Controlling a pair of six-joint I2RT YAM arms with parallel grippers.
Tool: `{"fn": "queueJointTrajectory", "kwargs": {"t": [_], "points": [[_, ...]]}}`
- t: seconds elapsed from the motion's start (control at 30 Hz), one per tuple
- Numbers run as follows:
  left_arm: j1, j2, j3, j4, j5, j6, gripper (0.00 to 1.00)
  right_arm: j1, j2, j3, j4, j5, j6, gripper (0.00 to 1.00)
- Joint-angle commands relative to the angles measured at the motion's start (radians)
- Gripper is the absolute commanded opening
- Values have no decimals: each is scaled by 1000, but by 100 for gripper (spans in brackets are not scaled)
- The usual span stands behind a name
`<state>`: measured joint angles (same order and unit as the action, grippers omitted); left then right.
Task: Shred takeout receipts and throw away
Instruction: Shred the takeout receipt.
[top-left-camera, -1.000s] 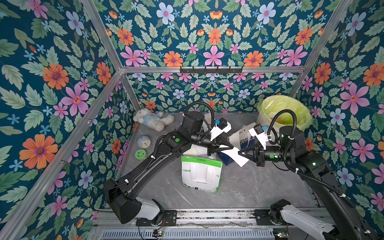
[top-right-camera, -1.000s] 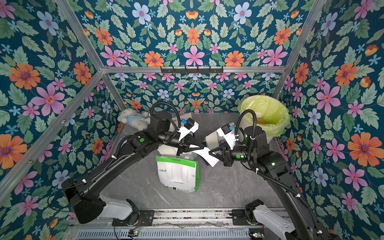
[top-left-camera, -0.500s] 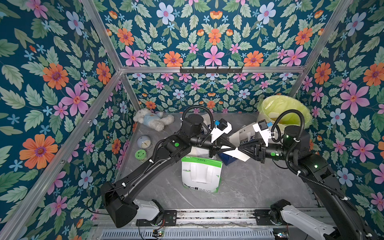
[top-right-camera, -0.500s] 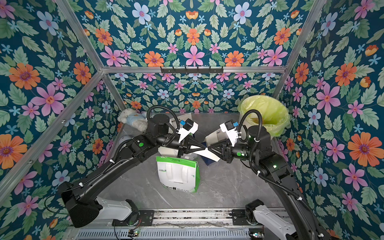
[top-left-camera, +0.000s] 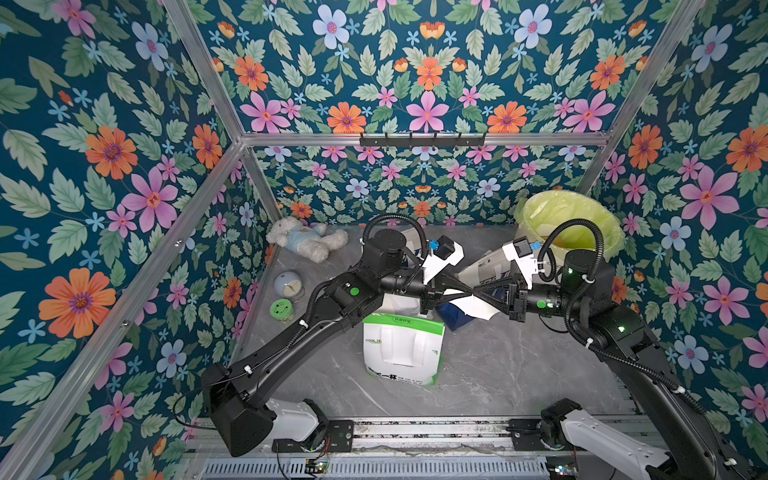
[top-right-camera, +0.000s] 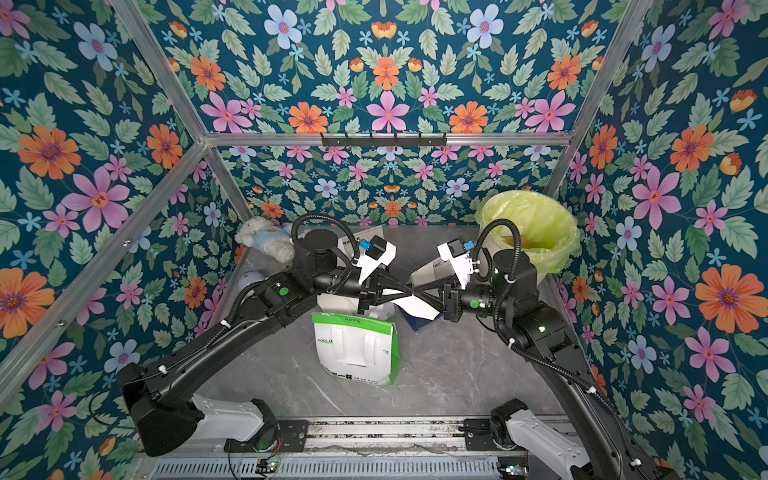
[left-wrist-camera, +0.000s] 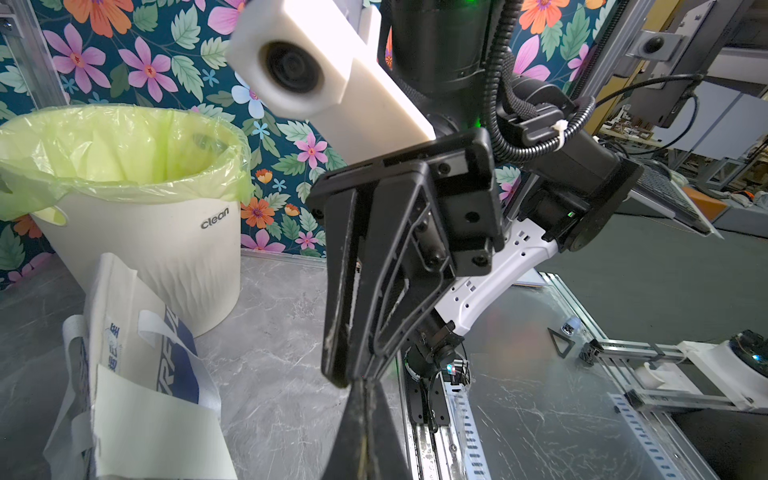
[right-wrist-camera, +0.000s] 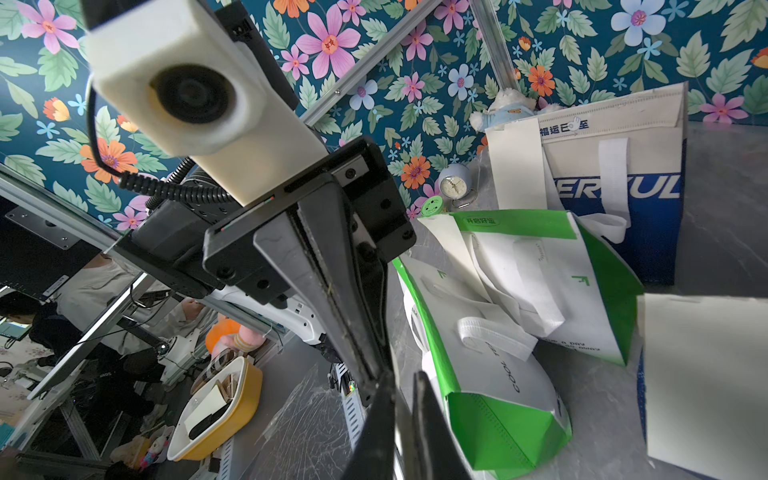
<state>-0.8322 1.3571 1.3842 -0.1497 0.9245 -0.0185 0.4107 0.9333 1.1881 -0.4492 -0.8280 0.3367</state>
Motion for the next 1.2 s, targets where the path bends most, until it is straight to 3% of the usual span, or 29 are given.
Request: {"fn": "queueJointTrajectory", "kwargs": {"t": [0.0, 0.1, 0.23, 0.4, 0.57, 0.87, 1.03, 1.17], "points": [[-1, -1, 0, 68, -24, 0, 0, 1, -2, -1, 30, -41, 12, 11], [-1, -6, -11, 86, -30, -4, 0, 1, -4, -2, 33, -47, 14, 0], [-1, -21, -33, 110, -62, 9, 0, 2, 3, 13, -6, -1, 37, 0], [-25, -110, -151, 273, -230, 70, 0, 16, 57, 99, -210, 216, 87, 0], [-25, -176, -281, 554, -265, 2, 0, 32, 23, 111, -270, 469, 147, 0], [-25, -232, -338, 629, -387, -5, 0, 31, 78, 167, -336, 630, 127, 0], [-25, -314, -404, 646, -567, 17, 0, -16, 151, 300, -404, 766, 101, 0], [-25, -323, -402, 577, -636, 20, 0, -68, 226, 426, -407, 863, 84, 0]]}}
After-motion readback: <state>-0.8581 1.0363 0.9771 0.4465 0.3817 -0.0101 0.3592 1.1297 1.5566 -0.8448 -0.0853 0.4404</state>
